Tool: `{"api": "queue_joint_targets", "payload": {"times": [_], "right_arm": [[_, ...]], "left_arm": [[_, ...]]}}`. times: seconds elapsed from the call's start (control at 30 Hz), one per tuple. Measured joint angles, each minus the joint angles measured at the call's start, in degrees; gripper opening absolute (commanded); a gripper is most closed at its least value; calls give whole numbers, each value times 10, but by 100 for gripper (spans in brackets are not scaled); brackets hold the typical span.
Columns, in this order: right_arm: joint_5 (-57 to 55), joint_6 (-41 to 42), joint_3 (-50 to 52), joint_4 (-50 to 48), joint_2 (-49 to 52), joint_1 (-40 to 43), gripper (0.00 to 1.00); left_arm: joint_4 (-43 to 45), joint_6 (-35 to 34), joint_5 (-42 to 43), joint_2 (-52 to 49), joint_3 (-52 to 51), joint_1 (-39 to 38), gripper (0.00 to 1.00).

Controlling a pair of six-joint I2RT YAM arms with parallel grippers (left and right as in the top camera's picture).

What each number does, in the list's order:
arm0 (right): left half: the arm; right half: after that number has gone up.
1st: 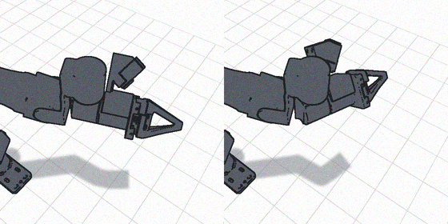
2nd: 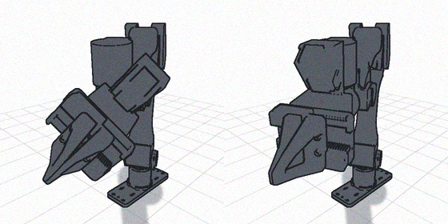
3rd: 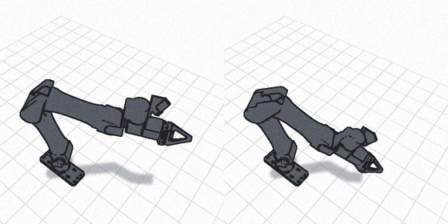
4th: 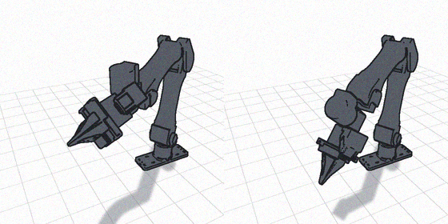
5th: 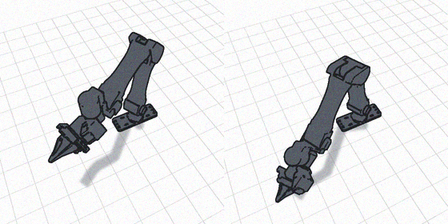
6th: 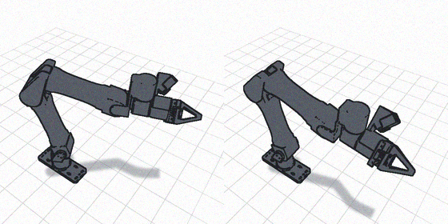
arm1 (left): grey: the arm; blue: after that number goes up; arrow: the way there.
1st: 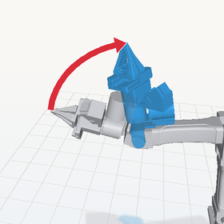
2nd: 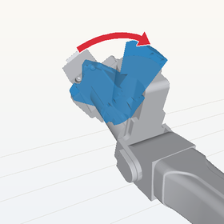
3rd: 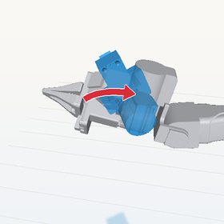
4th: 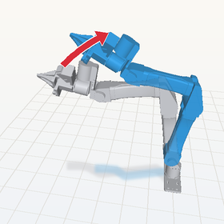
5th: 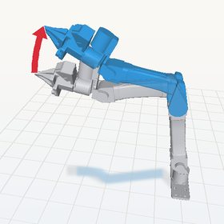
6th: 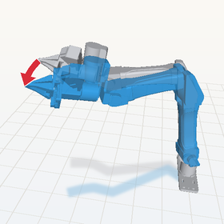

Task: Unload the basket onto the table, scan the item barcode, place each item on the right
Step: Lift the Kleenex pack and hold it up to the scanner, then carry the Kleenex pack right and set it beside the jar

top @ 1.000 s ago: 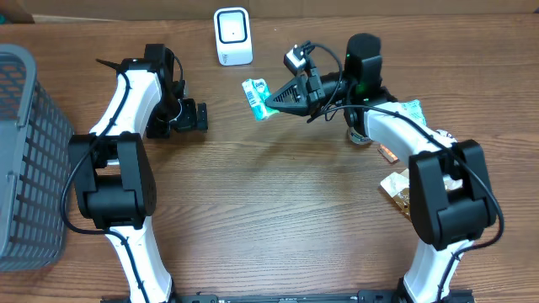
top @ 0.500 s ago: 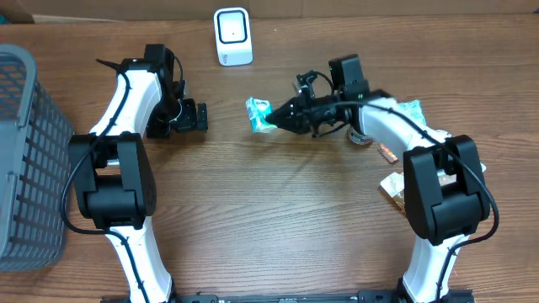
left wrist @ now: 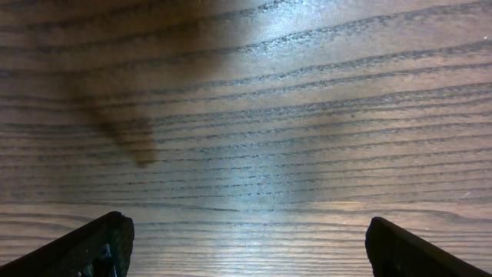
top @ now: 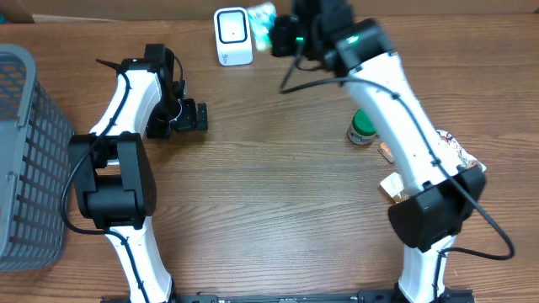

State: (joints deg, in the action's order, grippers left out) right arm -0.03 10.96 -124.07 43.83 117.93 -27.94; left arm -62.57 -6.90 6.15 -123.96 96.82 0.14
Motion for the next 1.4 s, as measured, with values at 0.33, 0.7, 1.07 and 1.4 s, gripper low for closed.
{"api": "queue_joint_targets", "payload": {"times": [0.33,0.7,1.07,1.4], "right_arm": [[-274,-330,-6,-388,148,-65,4],[-291,-519,-3,-447,285,-59,4],[-277,-549,-3,-454,287,-59,4],[-265,-507,-3,-438,278,-70,4]], "left_arm": [[0,0,0,0,0,0,99],[2,0,0,0,0,0,100],[2,0,0,0,0,0,99],[2,0,0,0,0,0,100]]}}
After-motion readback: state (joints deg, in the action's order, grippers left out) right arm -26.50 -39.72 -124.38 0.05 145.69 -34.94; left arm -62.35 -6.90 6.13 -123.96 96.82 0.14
